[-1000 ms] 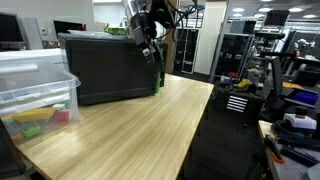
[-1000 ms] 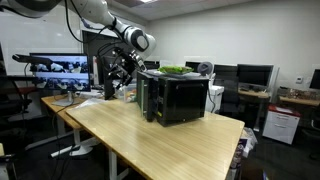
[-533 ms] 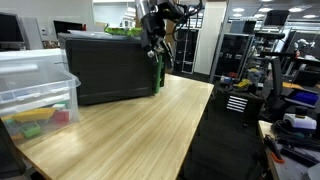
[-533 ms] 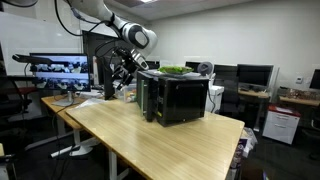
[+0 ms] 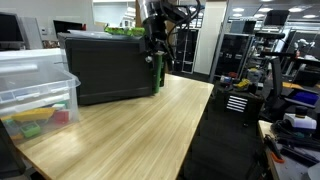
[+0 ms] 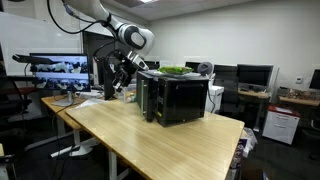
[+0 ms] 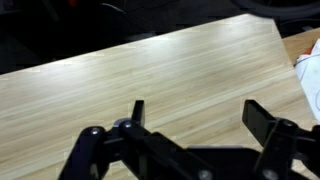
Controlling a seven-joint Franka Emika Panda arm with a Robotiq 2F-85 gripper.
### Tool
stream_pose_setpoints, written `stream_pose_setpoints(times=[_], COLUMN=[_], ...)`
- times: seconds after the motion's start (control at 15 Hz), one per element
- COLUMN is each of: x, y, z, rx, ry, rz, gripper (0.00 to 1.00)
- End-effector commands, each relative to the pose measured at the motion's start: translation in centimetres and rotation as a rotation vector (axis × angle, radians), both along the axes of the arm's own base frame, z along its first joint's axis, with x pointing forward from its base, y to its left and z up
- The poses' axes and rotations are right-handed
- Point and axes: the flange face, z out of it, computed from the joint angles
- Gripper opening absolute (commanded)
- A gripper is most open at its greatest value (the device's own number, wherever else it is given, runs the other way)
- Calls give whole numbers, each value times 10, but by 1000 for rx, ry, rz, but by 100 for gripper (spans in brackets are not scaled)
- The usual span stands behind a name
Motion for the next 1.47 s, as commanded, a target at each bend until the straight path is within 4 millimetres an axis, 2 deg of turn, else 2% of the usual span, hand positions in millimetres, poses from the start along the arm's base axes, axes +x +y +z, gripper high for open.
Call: stream_pose_setpoints(times=[0.0, 0.07, 0.2, 0.33, 0.53, 0.8, 1.13, 1.4], x=[-2, -3, -3, -2, 5, 10, 24, 35], y=[10, 23, 31, 29, 22, 12, 3, -6], z=[5, 12, 17, 15, 7, 0, -12, -14], rx=[44, 81, 93, 95, 0, -177, -517, -674], ry=[15, 27, 24, 20, 5, -3, -34, -80], rz=[18, 39, 53, 51, 30, 49, 113, 126], gripper=[100, 100, 100, 100, 100, 100, 100, 100])
